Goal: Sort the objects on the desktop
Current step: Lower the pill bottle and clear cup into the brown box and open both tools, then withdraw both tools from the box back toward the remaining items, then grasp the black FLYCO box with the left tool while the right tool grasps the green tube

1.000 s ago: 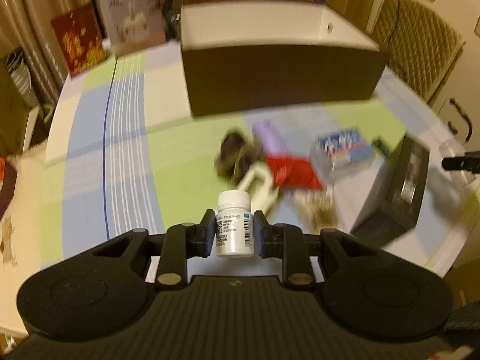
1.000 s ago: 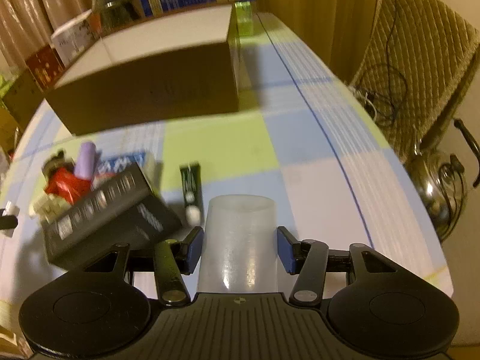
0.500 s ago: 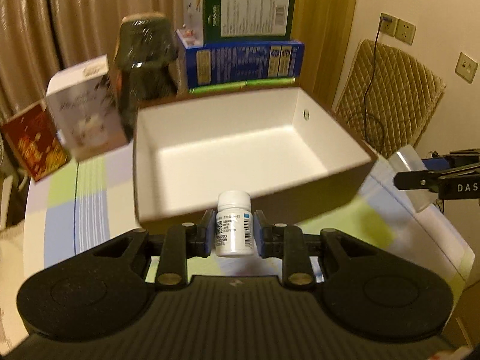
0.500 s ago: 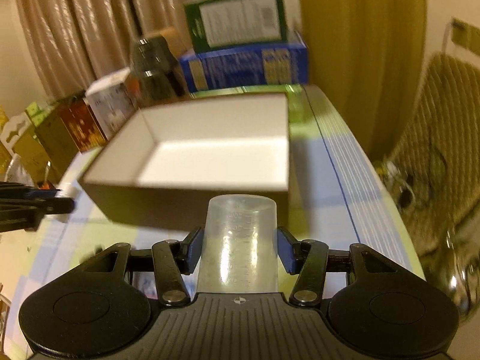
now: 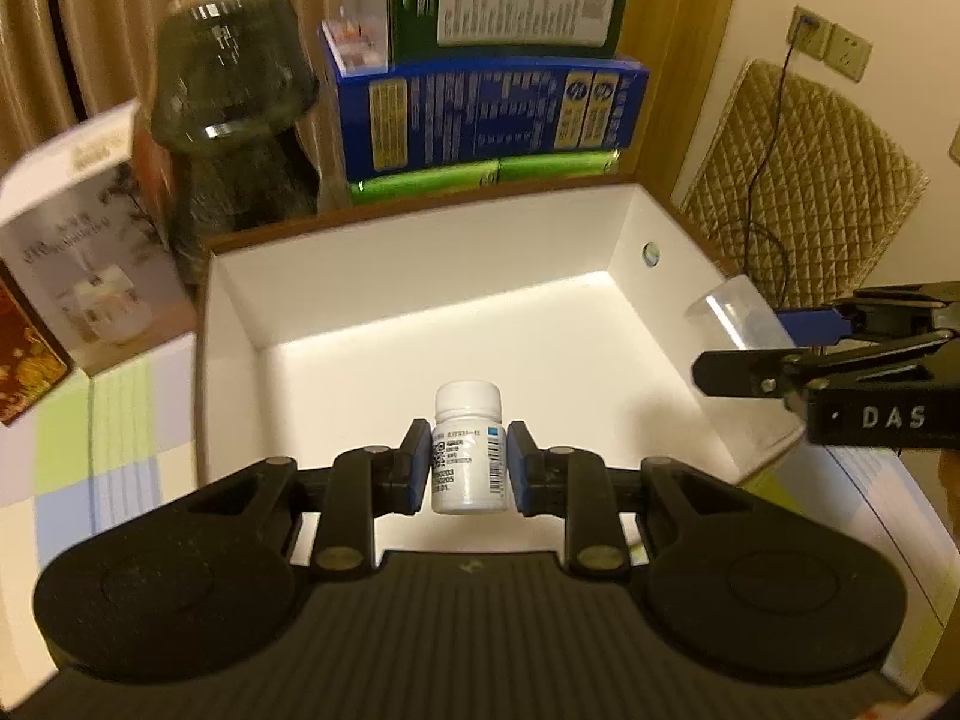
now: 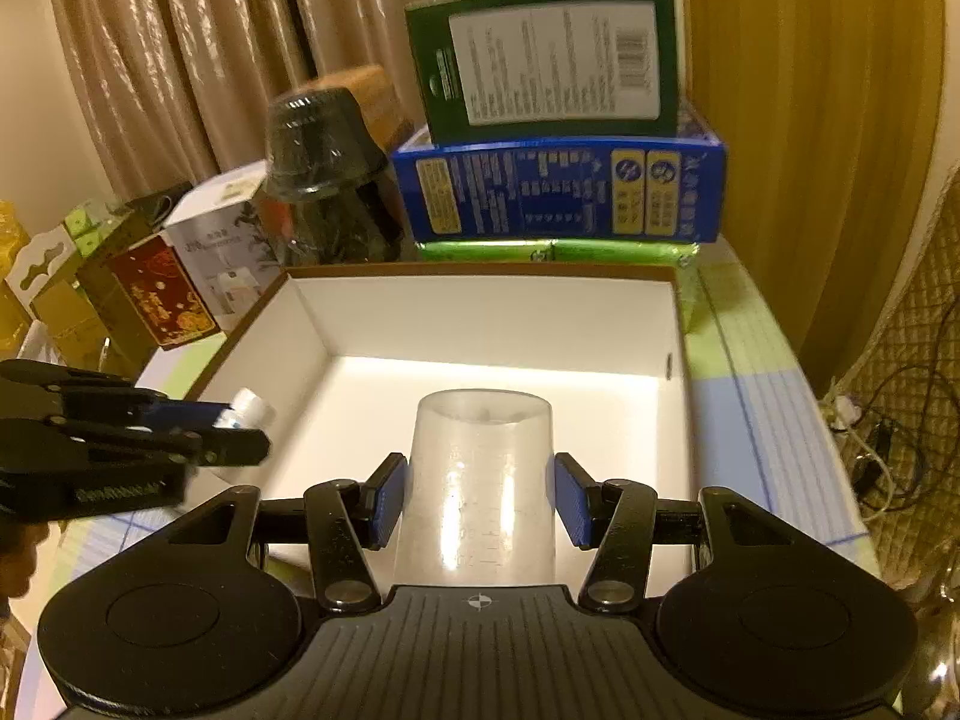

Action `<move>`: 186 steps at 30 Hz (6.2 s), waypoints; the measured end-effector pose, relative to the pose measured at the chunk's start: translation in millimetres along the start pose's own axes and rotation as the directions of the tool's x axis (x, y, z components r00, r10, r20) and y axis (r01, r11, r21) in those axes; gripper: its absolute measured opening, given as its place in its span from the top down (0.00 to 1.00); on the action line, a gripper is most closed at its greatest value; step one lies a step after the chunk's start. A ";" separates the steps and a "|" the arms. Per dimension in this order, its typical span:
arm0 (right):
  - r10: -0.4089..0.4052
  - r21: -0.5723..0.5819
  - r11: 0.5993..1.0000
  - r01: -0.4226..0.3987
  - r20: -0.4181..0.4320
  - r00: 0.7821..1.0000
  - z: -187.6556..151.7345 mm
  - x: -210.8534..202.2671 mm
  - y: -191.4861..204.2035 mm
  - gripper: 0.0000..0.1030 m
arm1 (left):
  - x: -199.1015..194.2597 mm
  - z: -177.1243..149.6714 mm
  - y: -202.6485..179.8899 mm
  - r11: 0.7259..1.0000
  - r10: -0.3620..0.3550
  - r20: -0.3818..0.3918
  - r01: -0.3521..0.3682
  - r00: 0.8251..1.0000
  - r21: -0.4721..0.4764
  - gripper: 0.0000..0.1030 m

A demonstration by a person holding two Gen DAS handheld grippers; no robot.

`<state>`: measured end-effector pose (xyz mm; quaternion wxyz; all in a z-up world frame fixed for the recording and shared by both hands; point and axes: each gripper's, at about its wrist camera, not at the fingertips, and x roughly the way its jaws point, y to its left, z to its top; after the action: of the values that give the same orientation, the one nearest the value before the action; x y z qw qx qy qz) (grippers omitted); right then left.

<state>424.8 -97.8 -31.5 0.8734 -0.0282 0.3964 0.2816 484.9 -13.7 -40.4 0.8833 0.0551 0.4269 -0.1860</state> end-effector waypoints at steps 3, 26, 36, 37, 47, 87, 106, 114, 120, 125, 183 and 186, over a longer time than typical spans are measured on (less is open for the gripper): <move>-0.007 -0.005 1.000 0.007 -0.052 0.999 2.2 26.2 -1.9 0.52 | 23.4 2.2 4.1 1.000 -0.017 -0.044 0.016 0.999 -0.022 0.78; 0.014 0.151 0.988 0.022 -0.234 0.972 -6.2 100.4 -27.8 0.52 | 94.6 -2.1 9.0 0.992 -0.086 -0.179 0.068 0.980 -0.105 0.78; -0.005 0.130 0.991 0.036 -0.230 0.973 -7.3 95.3 -25.5 0.47 | 86.9 -1.7 9.9 0.995 -0.061 -0.169 0.047 0.984 -0.087 0.59; -0.005 0.132 0.991 0.035 -0.226 0.974 -8.2 94.0 -26.0 0.43 | 85.6 -1.7 10.4 0.995 -0.056 -0.167 0.042 0.984 -0.085 0.55; -0.012 0.138 0.990 0.037 -0.182 0.983 -6.5 81.4 -25.4 0.19 | 69.5 -3.1 11.5 0.999 -0.013 -0.145 0.006 0.989 -0.054 0.43; 0.017 -0.021 1.000 -0.015 0.053 0.998 -62.2 -102.9 30.3 0.02 | -121.3 -86.0 -40.9 0.976 0.186 0.017 -0.182 0.982 -0.122 0.13; 0.116 -0.159 0.980 -0.121 -0.043 0.992 -134.8 -159.8 17.0 0.02 | -179.9 -159.5 -104.4 0.936 0.263 -0.018 -0.260 0.965 -0.239 0.13; 0.099 -0.207 0.971 -0.118 -0.100 0.990 -167.0 -171.9 1.2 0.02 | -188.0 -183.8 -132.0 0.930 0.260 -0.029 -0.258 0.965 -0.261 0.13; 0.086 -0.213 0.971 -0.113 -0.134 0.987 -189.0 -180.0 -14.3 0.02 | -186.1 -205.3 -152.4 0.931 0.254 -0.045 -0.257 0.966 -0.258 0.13; 0.087 -0.193 0.974 -0.117 -0.155 0.984 -202.5 -183.6 -27.2 0.02 | -181.2 -217.6 -169.1 0.942 0.240 -0.056 -0.247 0.969 -0.228 0.13; -0.028 0.116 0.992 0.053 -0.206 0.978 -234.5 -182.2 -125.2 0.02 | -74.5 -195.8 -209.3 0.996 0.077 -0.186 -0.083 0.980 -0.029 0.63; -0.012 0.102 0.994 0.035 -0.212 0.977 -233.0 -176.6 -119.6 0.02 | -89.9 -198.3 -204.1 0.994 0.090 -0.164 -0.100 0.982 -0.053 0.63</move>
<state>235.7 -344.7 -86.7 0.8298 -0.0167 0.5010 0.2453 211.9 -126.4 -83.0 0.8549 0.0636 0.4994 -0.1254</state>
